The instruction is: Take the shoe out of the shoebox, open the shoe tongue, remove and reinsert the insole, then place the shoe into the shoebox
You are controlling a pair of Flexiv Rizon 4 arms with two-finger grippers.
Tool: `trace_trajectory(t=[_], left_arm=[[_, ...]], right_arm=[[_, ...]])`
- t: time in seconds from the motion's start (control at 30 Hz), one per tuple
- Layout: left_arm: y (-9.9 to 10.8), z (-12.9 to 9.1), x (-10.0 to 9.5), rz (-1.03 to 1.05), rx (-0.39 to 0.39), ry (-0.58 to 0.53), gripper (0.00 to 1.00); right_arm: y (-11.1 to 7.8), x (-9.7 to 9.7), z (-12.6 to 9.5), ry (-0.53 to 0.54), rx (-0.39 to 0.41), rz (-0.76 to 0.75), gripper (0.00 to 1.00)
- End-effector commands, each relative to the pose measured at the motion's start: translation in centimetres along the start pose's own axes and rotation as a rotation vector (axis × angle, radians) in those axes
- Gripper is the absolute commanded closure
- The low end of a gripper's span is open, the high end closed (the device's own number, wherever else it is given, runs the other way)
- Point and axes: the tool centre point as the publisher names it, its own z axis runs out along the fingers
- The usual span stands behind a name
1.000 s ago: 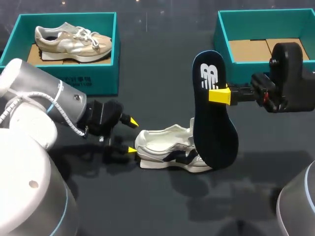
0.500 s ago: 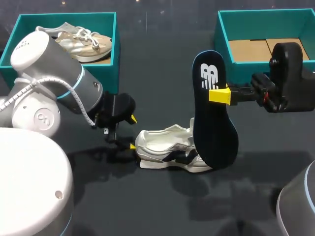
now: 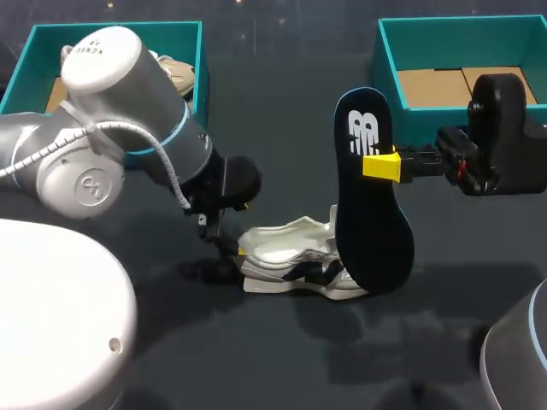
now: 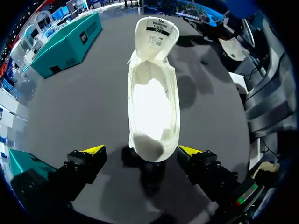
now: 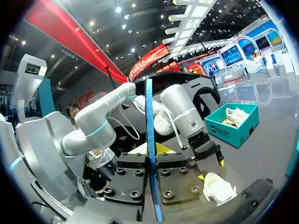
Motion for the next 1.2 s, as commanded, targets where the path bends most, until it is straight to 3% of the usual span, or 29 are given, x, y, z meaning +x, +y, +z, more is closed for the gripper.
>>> trace_trajectory(t=[0.03, 0.5, 0.83, 1.2], left_arm=[[-1.1, -0.3, 0.3, -0.003, -0.212, -0.004, 0.0], [-2.5, 0.0, 0.4, 0.031, -0.261, 0.033, 0.0], [-5.3, 0.0, -0.3, 0.069, -0.238, 0.012, 0.0], [-8.2, 3.2, -2.1, 0.069, -0.231, -0.01, 0.04]], right_arm=[[-0.2, 0.1, 0.1, -0.004, -0.002, 0.001, 1.0], [-0.2, 0.1, 0.1, -0.004, -0.002, 0.001, 1.0], [-0.2, 0.1, 0.1, -0.004, -0.002, 0.001, 1.0], [-0.2, 0.1, 0.1, -0.004, -0.002, 0.001, 1.0]])
